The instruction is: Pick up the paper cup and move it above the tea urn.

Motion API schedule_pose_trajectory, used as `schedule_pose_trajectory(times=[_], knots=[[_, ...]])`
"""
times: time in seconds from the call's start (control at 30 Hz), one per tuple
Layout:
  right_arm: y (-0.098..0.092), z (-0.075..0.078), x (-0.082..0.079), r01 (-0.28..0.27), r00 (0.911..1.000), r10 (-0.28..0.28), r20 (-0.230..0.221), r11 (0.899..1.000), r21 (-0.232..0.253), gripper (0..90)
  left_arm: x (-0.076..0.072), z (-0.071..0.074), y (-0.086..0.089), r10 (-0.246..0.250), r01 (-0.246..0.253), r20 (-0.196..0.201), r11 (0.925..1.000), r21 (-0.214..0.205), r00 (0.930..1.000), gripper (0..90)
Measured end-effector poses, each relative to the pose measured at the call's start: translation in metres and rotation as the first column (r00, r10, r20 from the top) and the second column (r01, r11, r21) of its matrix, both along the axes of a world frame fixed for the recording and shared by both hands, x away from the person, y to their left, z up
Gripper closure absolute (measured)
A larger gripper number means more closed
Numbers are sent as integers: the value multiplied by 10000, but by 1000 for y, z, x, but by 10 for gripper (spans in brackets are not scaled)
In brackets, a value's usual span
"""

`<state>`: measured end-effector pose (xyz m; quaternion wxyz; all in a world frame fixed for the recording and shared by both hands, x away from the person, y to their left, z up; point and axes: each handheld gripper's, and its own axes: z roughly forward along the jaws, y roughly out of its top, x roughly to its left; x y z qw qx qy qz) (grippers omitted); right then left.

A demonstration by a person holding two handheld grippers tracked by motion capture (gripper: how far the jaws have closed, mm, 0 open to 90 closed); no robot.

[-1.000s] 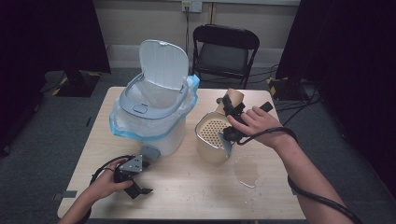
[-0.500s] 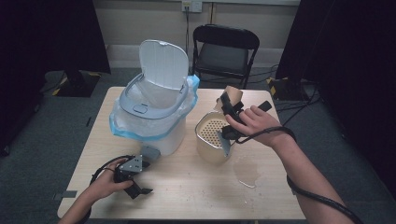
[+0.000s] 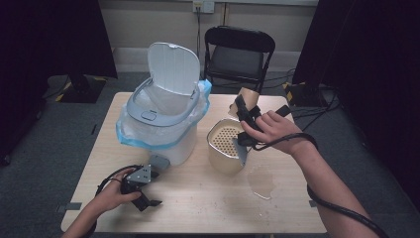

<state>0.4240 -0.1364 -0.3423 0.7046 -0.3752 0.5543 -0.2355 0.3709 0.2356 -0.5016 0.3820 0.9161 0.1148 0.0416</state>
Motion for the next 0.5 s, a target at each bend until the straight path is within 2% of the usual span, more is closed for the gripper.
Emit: schedule_pose_trajectory(times=[0.03,0.07,0.1,0.17,0.2,0.23,0.27,0.3,0.33,0.37,0.4,0.43,0.5], knots=[[0,0,0,0,10000,0,0,10000,0,398,0,0,0,0,0,0,10000,0,10000,0],[8,-13,-5,-3,9999,28,151,9871,-1603,408,0,0,0,1,-1,-12,10000,14,10000,0],[6,-16,-6,-222,9990,289,334,9819,-1881,410,0,0,0,6,-6,-2,10000,-2,10000,0],[5,-7,-6,220,9991,-192,375,9970,-737,409,0,0,0,4,-4,45,10000,16,10000,0],[8,-3,-5,200,9986,-179,490,9989,-421,409,0,0,0,2,-2,40,10000,32,10000,0],[8,-3,-5,200,9986,-179,490,9989,-421,409,0,0,0,2,-2,40,10000,32,10000,0],[7,-1,-4,89,9993,-59,370,9967,-803,408,0,0,0,3,-3,7,10000,21,10000,0],[7,-1,-4,89,9993,-59,370,9967,-803,408,0,0,0,3,-3,7,10000,21,10000,0],[7,-1,-4,103,9993,-65,361,9941,-1077,407,0,0,0,-1,1,-3,10000,16,10000,0],[7,-1,-4,103,9993,-65,361,9941,-1077,407,0,0,0,-1,1,-3,10000,16,10000,0],[5,-2,-4,153,9993,-127,347,9970,-765,405,0,0,0,6,-6,-4,10000,-10,10000,0],[5,-2,-3,205,9994,-184,299,9970,-742,404,0,0,0,0,0,-14,10000,13,10000,0],[6,-6,-4,148,9994,-117,320,9952,-972,402,0,0,0,1,-1,-17,10000,9,10000,0]])
